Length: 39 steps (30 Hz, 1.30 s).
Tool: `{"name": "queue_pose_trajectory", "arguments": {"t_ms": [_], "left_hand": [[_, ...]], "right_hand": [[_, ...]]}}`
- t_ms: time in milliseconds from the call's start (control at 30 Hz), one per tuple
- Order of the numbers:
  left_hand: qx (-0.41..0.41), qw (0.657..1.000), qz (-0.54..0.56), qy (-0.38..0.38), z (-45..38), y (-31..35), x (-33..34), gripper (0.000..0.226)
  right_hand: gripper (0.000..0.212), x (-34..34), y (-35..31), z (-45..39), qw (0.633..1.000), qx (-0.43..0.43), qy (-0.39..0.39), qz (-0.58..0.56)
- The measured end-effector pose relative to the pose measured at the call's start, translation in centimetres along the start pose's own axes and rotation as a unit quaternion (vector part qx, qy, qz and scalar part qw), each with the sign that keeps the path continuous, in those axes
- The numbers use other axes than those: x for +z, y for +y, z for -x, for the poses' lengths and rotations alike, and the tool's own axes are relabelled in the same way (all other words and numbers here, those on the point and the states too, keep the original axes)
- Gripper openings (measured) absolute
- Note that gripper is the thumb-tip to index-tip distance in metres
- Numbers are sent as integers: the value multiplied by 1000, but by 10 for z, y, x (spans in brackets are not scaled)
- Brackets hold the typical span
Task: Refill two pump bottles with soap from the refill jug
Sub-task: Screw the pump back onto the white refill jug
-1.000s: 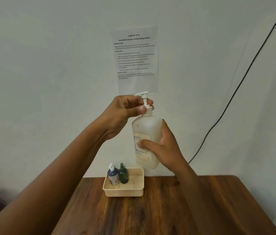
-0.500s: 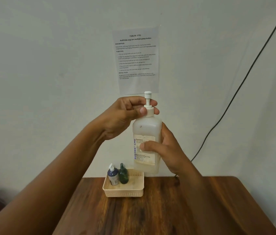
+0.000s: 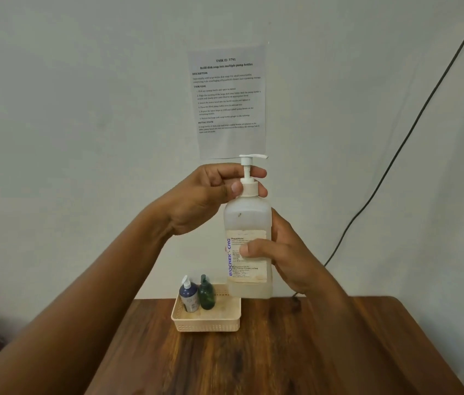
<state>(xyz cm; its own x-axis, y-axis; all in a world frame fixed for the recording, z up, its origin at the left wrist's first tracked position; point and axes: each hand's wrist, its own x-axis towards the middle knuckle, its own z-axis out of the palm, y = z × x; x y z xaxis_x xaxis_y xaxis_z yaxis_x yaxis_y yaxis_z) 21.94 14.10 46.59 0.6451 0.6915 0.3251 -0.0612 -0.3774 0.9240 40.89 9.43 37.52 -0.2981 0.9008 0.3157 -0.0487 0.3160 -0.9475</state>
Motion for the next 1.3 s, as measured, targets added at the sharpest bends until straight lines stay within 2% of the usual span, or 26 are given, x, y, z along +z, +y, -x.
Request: {"name": "queue_pose_trajectory", "arguments": {"t_ms": [67, 200, 333, 433, 633, 733, 833, 933, 1067, 1200, 1300], "left_hand": [[-1, 1000, 17, -23, 0, 1, 1, 38], [1, 1000, -12, 13, -1, -4, 7, 36], [2, 987, -105, 124, -2, -4, 21, 27], [33, 976, -110, 186, -6, -6, 26, 18], [23, 992, -49, 112, -6, -7, 17, 14], [35, 994, -35, 93, -8, -14, 16, 17], [34, 994, -32, 101, -9, -23, 13, 24], [23, 993, -50, 104, -10, -35, 12, 30], [-2, 987, -119, 113, -14, -57, 14, 24], [-30, 968, -171, 181, -15, -93, 14, 33], [-70, 945, -222, 232, -12, -133, 11, 55]], "right_hand": [[64, -1, -1, 0, 1000, -2, -7, -13], [61, 0, 2, -3, 999, -3, 45, 23], [61, 1, 3, -4, 993, -7, 84, 77], [62, 0, 2, -3, 991, -6, 85, 100], [65, -14, -3, 3, 998, 18, 13, 66], [66, -14, 1, 3, 997, 26, 13, 68], [69, -12, 9, 3, 992, 19, 54, 109], [71, -14, 24, 3, 991, 25, 62, 119], [77, -19, 49, 1, 982, 45, 99, 155], [85, -26, 83, -5, 967, 50, 167, 187], [88, -38, 114, -11, 953, 67, 220, 198]]}}
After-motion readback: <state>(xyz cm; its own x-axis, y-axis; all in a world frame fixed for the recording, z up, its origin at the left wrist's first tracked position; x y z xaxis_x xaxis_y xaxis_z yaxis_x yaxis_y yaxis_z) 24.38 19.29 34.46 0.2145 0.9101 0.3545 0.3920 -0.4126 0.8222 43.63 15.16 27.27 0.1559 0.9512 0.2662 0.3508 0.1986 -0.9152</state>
